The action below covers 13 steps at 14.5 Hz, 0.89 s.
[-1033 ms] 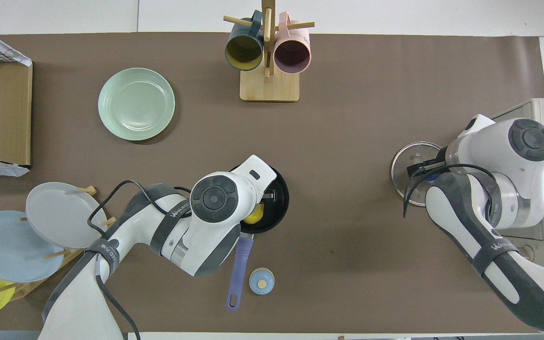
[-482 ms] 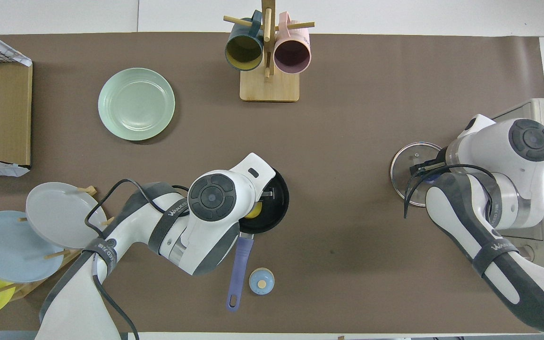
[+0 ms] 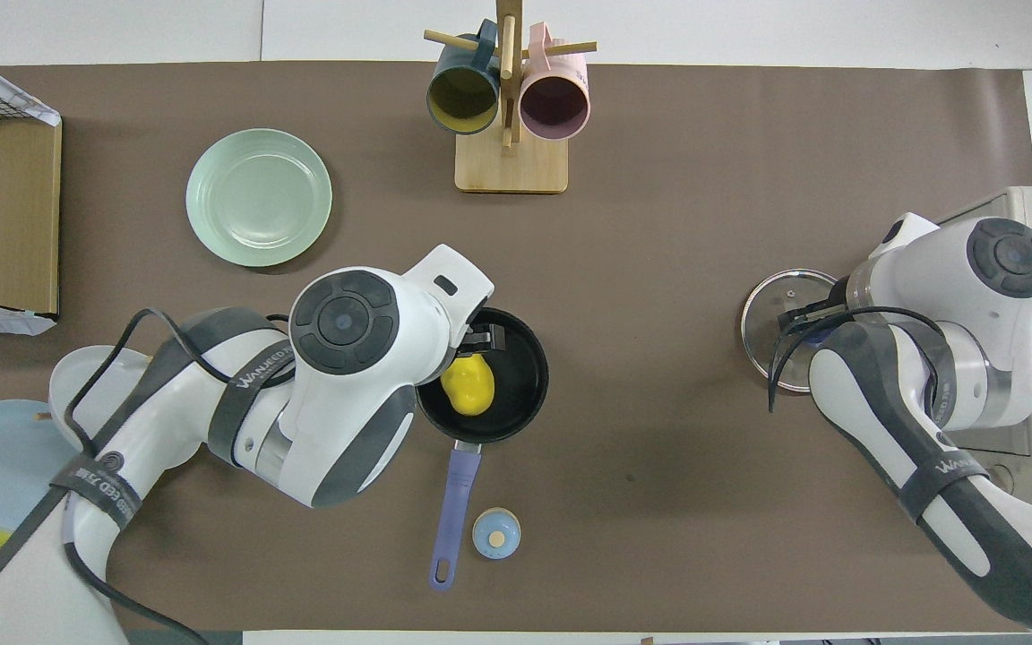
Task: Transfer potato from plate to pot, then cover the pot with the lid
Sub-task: 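Release the potato into the pot with the left gripper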
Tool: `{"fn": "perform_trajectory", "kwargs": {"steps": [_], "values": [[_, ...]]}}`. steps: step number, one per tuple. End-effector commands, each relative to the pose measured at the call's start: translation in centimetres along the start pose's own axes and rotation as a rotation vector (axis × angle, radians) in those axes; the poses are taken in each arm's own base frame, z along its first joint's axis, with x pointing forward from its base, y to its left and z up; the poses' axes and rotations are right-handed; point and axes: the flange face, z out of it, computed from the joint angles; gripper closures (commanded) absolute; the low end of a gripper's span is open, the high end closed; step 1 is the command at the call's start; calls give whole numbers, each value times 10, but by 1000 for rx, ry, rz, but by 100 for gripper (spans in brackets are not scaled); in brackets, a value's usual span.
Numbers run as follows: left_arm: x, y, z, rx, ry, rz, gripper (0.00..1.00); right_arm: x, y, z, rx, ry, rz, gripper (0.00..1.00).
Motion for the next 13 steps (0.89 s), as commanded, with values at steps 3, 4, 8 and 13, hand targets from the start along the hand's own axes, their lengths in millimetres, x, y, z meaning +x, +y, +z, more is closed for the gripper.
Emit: {"fn": "perform_trajectory", "kwargs": {"steps": [3, 4, 8, 13], "values": [[50, -72, -93, 11, 4, -42, 0, 32, -18, -67, 15, -13, -11, 69], [61, -95, -112, 11, 10, -52, 0, 39, -34, -78, 15, -21, -6, 69], [84, -193, -164, 23, 17, 1, 0, 60, -116, -129, 6, -42, 69, 100], [78, -260, -198, 100, 18, 81, 0, 61, -239, -161, 2, -11, 185, 100]]}}
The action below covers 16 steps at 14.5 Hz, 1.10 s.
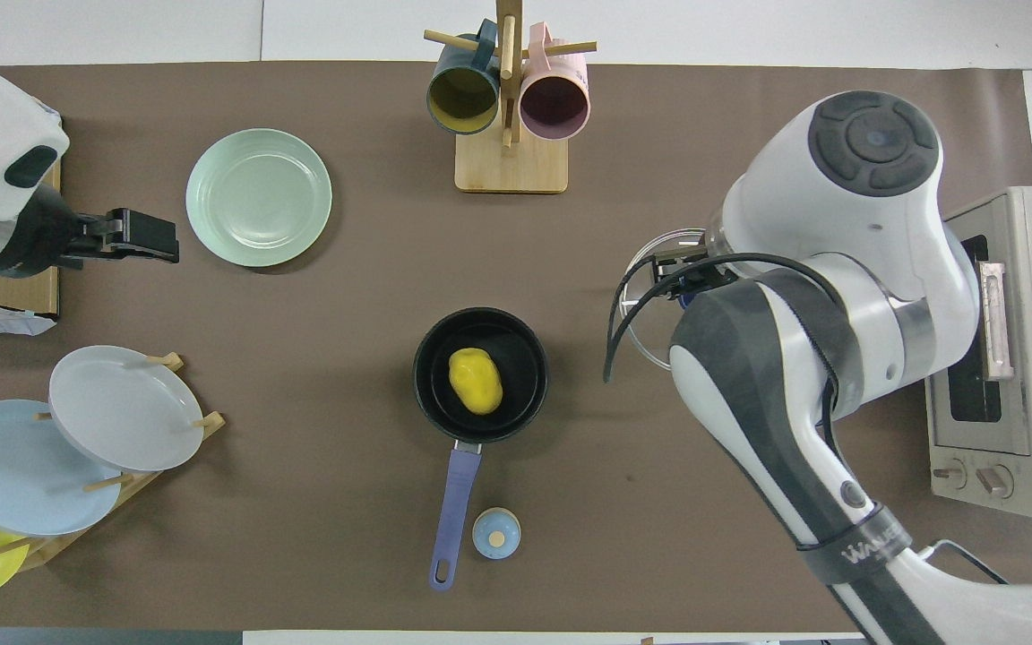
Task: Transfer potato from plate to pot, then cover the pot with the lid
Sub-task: 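Lift the glass lid with the right gripper while the left gripper withdraws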
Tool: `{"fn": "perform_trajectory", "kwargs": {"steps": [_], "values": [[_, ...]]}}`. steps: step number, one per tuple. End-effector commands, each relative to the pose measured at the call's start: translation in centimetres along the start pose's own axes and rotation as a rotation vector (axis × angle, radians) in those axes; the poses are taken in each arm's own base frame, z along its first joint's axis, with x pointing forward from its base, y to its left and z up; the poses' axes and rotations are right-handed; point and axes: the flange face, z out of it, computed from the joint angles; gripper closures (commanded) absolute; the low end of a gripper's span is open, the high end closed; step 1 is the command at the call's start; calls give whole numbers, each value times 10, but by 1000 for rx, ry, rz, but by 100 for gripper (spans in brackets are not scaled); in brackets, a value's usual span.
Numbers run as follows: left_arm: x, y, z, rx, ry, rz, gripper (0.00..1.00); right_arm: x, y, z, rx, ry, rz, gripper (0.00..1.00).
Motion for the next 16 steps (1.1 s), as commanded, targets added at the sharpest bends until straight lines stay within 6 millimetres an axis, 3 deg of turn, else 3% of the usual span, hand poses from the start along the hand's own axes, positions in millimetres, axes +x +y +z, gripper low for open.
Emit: {"fn": "perform_trajectory", "kwargs": {"steps": [1, 3, 4, 5, 7, 10, 13, 16], "values": [[-10, -21, -28, 55, -18, 60, 0, -7, -63, -14, 17, 7, 73, 100], [-10, -32, -47, 59, -33, 58, 0, -9, -87, -20, 27, 24, 126, 100], [-11, -32, -52, 60, -42, 57, 0, -17, -108, -20, 45, 23, 139, 100], [-12, -30, -53, 59, -52, 59, 0, -27, -132, -12, 48, 8, 161, 100], [-18, -32, -48, 58, -79, 58, 0, -27, -170, -14, 60, 21, 170, 100], [-28, -29, -35, 51, -72, 50, 0, -27, -208, 10, 51, 19, 167, 100], [-21, -28, -38, 43, -9, 53, 0, -32, -223, 22, 36, 43, 138, 100], [-20, -25, -41, 45, -18, 62, 0, -35, -223, 30, 31, 15, 143, 100]]}}
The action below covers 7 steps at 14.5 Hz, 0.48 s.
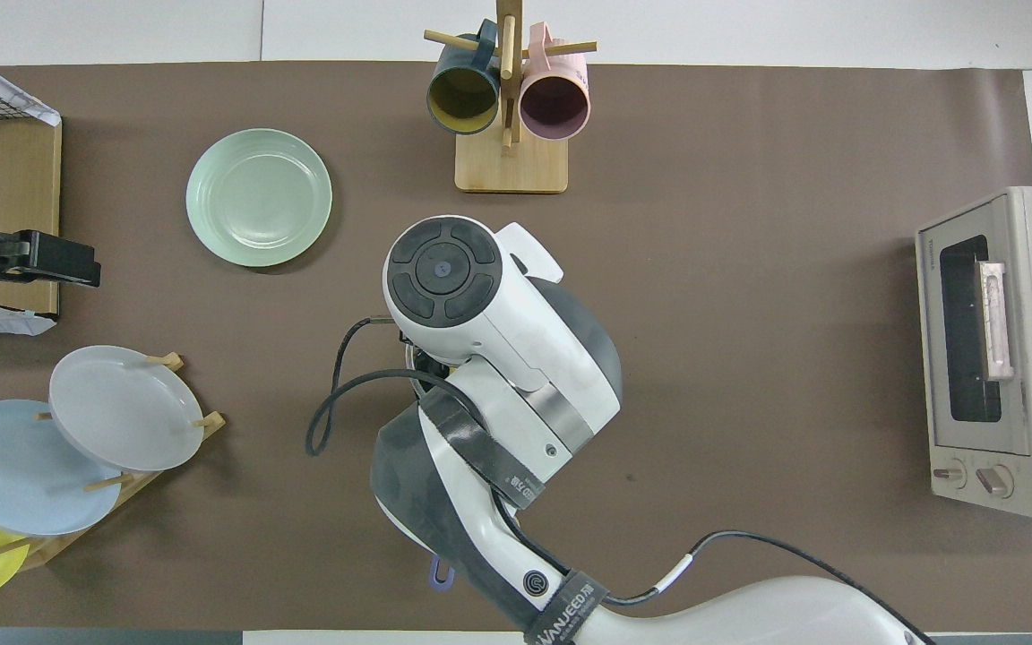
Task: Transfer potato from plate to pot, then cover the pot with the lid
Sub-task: 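Lift the glass lid with the right gripper while the left gripper withdraws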
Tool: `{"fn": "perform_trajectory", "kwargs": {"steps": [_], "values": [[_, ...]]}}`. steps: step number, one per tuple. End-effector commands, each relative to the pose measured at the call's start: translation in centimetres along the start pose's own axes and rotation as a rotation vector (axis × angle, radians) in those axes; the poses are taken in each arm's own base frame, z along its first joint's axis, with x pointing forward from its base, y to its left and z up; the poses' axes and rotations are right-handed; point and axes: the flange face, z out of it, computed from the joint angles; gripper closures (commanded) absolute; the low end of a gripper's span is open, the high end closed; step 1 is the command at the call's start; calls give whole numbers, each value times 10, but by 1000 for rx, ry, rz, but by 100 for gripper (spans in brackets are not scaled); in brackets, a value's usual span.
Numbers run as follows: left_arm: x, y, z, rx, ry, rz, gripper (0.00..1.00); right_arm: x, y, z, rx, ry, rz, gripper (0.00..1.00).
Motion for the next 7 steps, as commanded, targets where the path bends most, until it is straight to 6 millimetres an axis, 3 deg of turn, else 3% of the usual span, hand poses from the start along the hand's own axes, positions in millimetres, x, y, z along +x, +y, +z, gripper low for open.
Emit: {"fn": "perform_trajectory", "kwargs": {"steps": [1, 4, 7], "values": [[-6, 0, -8, 8, 15, 9, 0, -3, -3, 1, -4, -7, 10, 100], [-7, -3, -8, 6, 1, 0, 0, -5, -3, 12, -7, -10, 26, 100], [-8, 0, -8, 6, 1, 3, 0, -22, -11, 25, -23, -23, 7, 100]]}}
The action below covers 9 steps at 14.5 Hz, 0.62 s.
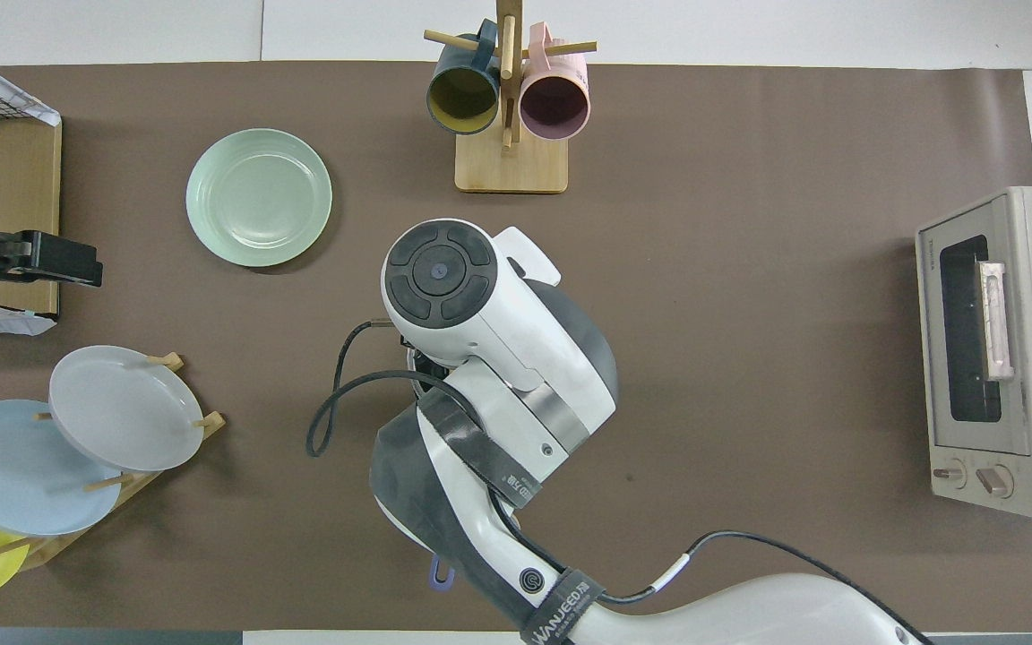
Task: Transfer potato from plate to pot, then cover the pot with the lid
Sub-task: 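Lift the glass lid with the right gripper while the left gripper withdraws, then move the glass lid over the black pot with the right gripper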
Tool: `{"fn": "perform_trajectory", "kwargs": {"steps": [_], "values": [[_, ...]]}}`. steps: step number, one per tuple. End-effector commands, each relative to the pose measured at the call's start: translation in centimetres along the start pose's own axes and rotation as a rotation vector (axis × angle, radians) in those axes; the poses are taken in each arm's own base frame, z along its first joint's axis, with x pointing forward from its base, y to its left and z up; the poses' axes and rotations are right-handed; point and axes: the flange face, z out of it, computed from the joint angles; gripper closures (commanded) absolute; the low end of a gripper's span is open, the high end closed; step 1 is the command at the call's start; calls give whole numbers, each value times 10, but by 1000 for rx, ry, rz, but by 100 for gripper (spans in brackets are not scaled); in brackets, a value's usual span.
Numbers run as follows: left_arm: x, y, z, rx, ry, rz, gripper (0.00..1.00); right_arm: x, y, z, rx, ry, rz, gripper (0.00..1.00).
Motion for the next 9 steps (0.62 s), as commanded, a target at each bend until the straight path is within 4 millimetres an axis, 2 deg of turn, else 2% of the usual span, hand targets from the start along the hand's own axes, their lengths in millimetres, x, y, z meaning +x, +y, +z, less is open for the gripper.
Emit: {"fn": "perform_trajectory", "kwargs": {"steps": [1, 6, 9], "values": [[-6, -1, -3, 6, -5, -1, 0, -14, -5, 7, 1, 3, 8, 100], [-8, 1, -2, -14, -12, -3, 0, -17, -6, 20, 6, 10, 3, 100], [-15, 3, 7, -13, -51, 2, 0, -20, -3, 24, 4, 11, 2, 100]]}}
